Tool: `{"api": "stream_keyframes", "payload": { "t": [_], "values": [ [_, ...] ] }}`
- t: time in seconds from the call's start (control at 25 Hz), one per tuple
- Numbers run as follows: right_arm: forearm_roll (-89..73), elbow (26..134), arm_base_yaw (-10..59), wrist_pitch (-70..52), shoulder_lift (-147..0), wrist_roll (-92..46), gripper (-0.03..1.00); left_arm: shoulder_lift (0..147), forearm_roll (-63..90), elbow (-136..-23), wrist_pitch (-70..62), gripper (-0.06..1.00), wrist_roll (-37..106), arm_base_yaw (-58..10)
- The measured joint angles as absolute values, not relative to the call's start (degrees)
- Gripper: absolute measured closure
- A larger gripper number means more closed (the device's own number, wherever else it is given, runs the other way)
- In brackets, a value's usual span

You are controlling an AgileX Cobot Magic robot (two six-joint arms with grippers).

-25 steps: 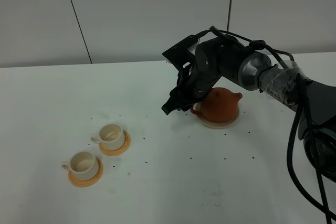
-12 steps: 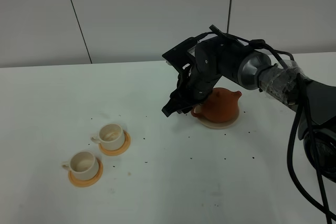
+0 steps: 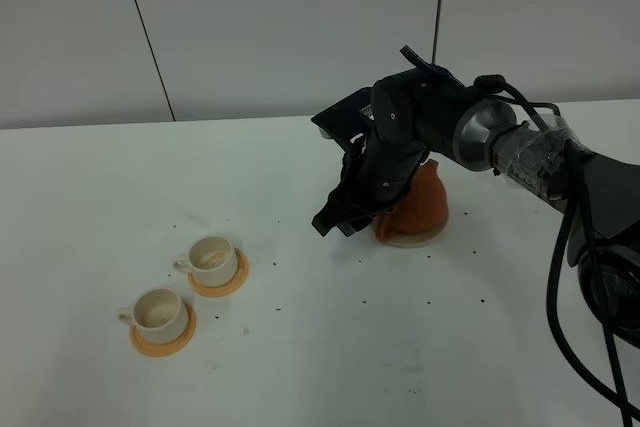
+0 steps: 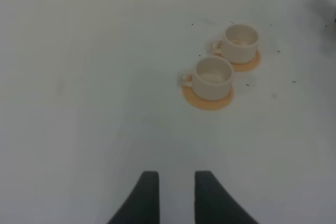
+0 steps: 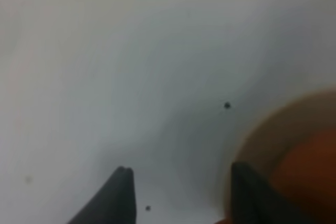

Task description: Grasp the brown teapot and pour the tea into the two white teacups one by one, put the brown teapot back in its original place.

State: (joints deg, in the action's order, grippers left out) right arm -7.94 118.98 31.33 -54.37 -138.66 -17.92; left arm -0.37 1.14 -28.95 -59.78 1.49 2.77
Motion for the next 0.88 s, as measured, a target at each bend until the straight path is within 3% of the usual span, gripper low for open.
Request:
{"api": "stream_keyframes", "payload": {
  "t": [0.88],
  "values": [
    [-6.3, 119.0, 31.3, -59.6, -138.7, -17.9, 0.56, -0.4, 1.1, -28.9, -59.8, 0.71, 1.6, 2.8]
  ]
}}
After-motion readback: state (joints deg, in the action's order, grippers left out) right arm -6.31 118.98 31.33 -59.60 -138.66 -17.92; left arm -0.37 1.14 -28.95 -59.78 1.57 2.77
